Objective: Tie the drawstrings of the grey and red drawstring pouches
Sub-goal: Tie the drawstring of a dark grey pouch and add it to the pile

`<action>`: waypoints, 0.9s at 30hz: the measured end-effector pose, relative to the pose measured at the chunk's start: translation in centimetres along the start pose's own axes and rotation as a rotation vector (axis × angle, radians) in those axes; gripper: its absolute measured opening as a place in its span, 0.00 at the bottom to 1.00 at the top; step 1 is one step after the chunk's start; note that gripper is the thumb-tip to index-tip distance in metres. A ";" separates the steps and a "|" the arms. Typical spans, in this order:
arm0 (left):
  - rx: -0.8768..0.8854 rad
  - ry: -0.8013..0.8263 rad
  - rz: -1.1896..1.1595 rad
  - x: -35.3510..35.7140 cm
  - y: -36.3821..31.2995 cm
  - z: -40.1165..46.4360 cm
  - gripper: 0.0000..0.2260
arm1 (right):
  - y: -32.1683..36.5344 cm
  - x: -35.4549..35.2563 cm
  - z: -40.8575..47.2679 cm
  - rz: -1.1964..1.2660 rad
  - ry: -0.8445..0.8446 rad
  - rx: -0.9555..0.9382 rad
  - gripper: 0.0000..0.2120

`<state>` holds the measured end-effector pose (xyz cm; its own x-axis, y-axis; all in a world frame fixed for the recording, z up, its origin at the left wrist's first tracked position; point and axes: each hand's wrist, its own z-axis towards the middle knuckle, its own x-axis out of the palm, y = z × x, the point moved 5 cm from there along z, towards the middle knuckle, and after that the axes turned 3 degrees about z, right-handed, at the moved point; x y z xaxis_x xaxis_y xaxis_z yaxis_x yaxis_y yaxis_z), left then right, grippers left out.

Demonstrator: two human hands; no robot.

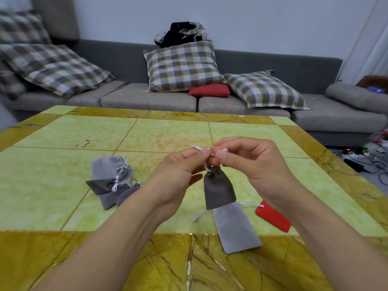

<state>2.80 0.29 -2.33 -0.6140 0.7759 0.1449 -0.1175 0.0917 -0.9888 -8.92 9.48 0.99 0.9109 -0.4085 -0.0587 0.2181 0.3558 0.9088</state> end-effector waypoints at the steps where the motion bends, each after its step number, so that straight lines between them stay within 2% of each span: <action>1: 0.007 -0.012 -0.011 -0.2 0.0 0.1 0.12 | 0.0 0.2 -0.1 0.000 0.036 0.002 0.08; 3: 0.020 -0.028 -0.010 -0.4 0.0 0.1 0.17 | 0.0 0.6 -0.2 0.012 0.089 0.018 0.11; 6: 0.027 -0.053 -0.025 -0.5 -0.3 0.0 0.12 | -0.1 0.4 -0.2 0.037 0.058 0.052 0.13; 11: 0.049 -0.069 -0.074 -1.1 -0.8 0.0 0.11 | -0.1 0.1 -0.1 0.058 0.032 0.089 0.09; 13: 0.120 -0.127 0.041 -1.3 -1.3 -0.1 0.08 | -0.2 0.1 0.0 0.083 0.019 0.107 0.08; 15: 0.265 -0.219 0.211 -1.5 -2.1 -0.5 0.06 | -0.6 0.0 0.0 0.132 -0.016 0.143 0.09; 19: 0.562 -0.333 0.531 -1.1 -3.3 -1.5 0.09 | -1.5 0.4 -0.2 0.223 -0.029 0.215 0.15; 27: 0.611 -0.312 0.516 -0.9 -3.1 -1.5 0.11 | -2.0 0.7 -0.3 0.160 0.056 0.310 0.16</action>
<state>4.91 0.26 0.54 -0.8825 0.4123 -0.2265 -0.1089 -0.6474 -0.7543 -8.62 8.77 -0.98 0.9446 -0.3184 0.0802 -0.0383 0.1359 0.9900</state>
